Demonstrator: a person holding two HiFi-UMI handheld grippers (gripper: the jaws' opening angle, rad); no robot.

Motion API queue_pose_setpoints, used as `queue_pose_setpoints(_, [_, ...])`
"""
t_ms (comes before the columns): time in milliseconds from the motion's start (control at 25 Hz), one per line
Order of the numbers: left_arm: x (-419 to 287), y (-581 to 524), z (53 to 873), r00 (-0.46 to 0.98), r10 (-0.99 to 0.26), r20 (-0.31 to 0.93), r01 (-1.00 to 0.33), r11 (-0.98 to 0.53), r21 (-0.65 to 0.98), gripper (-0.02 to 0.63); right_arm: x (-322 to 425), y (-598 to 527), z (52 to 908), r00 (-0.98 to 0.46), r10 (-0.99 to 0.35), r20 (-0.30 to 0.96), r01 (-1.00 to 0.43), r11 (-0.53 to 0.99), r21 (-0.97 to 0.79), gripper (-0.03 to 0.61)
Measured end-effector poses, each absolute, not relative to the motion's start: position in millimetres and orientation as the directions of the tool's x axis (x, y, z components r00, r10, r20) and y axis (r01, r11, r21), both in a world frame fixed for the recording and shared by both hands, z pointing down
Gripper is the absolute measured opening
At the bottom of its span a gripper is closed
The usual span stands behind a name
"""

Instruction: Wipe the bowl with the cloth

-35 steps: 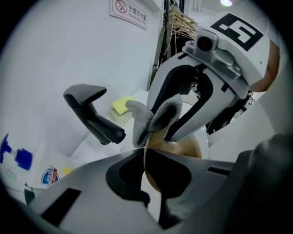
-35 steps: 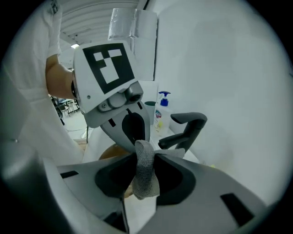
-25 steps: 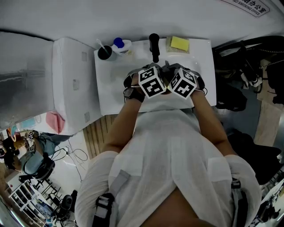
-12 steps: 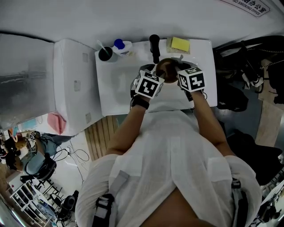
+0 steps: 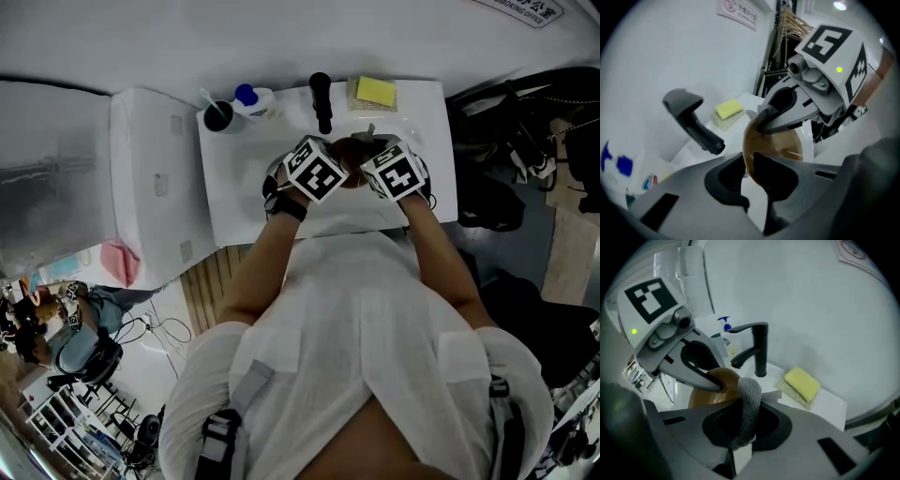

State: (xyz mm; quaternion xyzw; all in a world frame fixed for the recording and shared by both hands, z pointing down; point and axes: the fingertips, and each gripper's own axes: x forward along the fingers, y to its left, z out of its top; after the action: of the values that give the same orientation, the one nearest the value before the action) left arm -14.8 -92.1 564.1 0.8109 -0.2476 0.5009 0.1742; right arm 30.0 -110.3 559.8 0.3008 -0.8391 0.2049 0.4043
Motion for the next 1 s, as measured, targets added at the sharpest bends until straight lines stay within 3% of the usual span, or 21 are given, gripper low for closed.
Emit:
queue_pose_setpoints(160, [-1.5,-80.5,561.3,0.337,-0.140,0.931,-0.277,-0.960,-0.044,0.043,11.5,-86.6,561.1,-0.469,-0.222,0.855,-0.476,0.879,-0.033,0.046])
queue_pose_setpoints(240, [4.1,-83.0,558.2,0.346,-0.160,0.925,-0.221,-0.972,-0.086,0.038,7.7,-85.5,560.0,-0.468,-0.214,0.858,-0.457,0.889,-0.028,0.046])
queue_pose_setpoints(320, [8.0,-95.0,551.7,0.402,-0.234,0.885,-0.308,-0.945,-0.110,0.039,9.3,-91.6,558.2,-0.487,-0.227,0.843,-0.510,0.858,-0.064,0.044])
queue_pose_setpoints(440, [0.3,-106.1,544.7,0.463,-0.298,0.835,-0.512,-0.858,-0.022,0.182,20.3,-104.4,559.1,-0.512,-0.272,0.815,-0.618,0.775,-0.130,0.045])
queue_pose_setpoints(680, [-18.3,-103.2,545.0,0.459,-0.400,0.793,-0.709,-0.703,0.056,0.173,48.4,-115.7,564.5,-0.575,-0.345,0.742,-0.773,0.527,-0.354,0.046])
queue_pose_setpoints(1000, [-9.1,-84.7,558.2,0.452,-0.356,0.818,-0.757,-0.639,0.140,0.152,53.4,-124.4,556.9,-0.557,-0.426,0.713,-0.814,0.451,-0.366,0.046])
